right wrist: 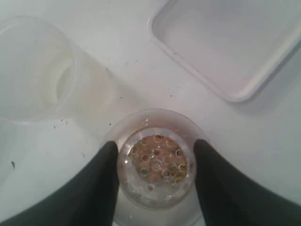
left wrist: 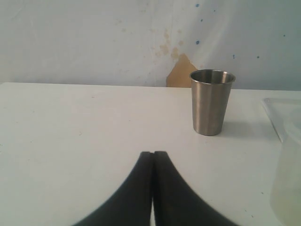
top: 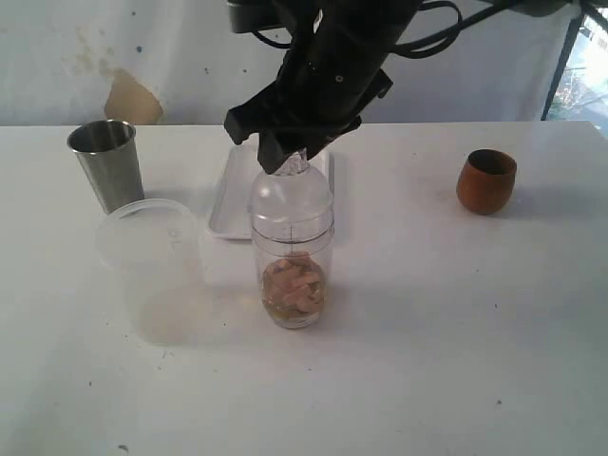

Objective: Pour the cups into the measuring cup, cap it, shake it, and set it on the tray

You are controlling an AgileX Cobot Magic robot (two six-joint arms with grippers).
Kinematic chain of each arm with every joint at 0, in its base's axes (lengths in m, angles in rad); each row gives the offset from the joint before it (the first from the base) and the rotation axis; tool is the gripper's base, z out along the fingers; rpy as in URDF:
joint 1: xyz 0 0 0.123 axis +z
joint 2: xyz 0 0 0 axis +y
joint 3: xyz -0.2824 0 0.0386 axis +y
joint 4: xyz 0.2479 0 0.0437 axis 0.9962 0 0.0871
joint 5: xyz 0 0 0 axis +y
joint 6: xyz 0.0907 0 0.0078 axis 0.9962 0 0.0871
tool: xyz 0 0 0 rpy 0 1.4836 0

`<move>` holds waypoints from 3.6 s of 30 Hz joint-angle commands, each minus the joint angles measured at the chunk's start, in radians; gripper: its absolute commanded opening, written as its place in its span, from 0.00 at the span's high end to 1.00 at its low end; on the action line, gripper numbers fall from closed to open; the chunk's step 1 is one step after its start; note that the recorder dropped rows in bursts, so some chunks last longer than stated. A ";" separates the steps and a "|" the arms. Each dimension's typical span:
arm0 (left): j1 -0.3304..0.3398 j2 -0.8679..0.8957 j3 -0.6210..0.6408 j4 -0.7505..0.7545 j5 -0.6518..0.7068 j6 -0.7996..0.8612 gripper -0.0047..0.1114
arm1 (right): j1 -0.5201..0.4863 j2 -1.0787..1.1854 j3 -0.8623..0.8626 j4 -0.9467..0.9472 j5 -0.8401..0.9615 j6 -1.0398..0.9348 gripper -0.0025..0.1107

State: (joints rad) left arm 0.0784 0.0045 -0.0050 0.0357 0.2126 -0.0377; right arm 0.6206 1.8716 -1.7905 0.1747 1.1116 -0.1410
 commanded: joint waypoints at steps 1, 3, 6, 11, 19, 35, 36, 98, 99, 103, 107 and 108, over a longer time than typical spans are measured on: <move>-0.001 -0.004 0.005 -0.012 -0.010 -0.002 0.96 | 0.000 0.006 0.014 -0.012 0.042 -0.020 0.98; -0.001 -0.004 0.005 -0.012 -0.010 -0.002 0.96 | 0.000 0.006 0.014 -0.012 0.044 -0.046 0.98; -0.001 -0.004 0.005 -0.012 -0.010 -0.002 0.96 | 0.000 0.006 0.014 -0.012 0.046 -0.060 0.90; -0.001 -0.004 0.005 -0.012 -0.010 -0.002 0.96 | 0.000 0.006 0.014 -0.012 0.048 -0.060 0.61; -0.001 -0.004 0.005 -0.012 -0.010 -0.002 0.96 | 0.000 0.004 0.010 -0.012 0.052 -0.060 0.46; -0.001 -0.004 0.005 -0.012 -0.010 -0.002 0.96 | 0.000 -0.104 0.007 -0.015 -0.049 -0.073 0.48; -0.001 -0.004 0.005 -0.012 -0.010 -0.002 0.96 | 0.000 -0.112 0.007 -0.015 -0.060 -0.073 0.51; -0.001 -0.004 0.005 -0.012 -0.010 -0.002 0.96 | 0.007 -0.185 0.245 0.121 -0.283 -0.302 0.98; -0.001 -0.004 0.005 -0.012 -0.010 -0.002 0.96 | 0.007 -0.187 0.245 0.121 -0.290 -0.302 0.98; -0.001 -0.004 0.005 -0.012 -0.010 -0.002 0.96 | 0.007 -0.168 0.260 0.116 -0.293 -0.302 0.98; -0.001 -0.004 0.005 -0.012 -0.010 -0.002 0.96 | 0.007 -0.149 0.298 0.101 -0.307 -0.302 0.98; -0.001 -0.004 0.005 -0.012 -0.010 -0.002 0.96 | 0.007 -0.149 0.302 0.099 -0.307 -0.302 0.98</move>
State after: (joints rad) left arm 0.0784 0.0045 -0.0050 0.0357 0.2126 -0.0377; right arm 0.6270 1.7180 -1.5044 0.2828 0.8146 -0.4329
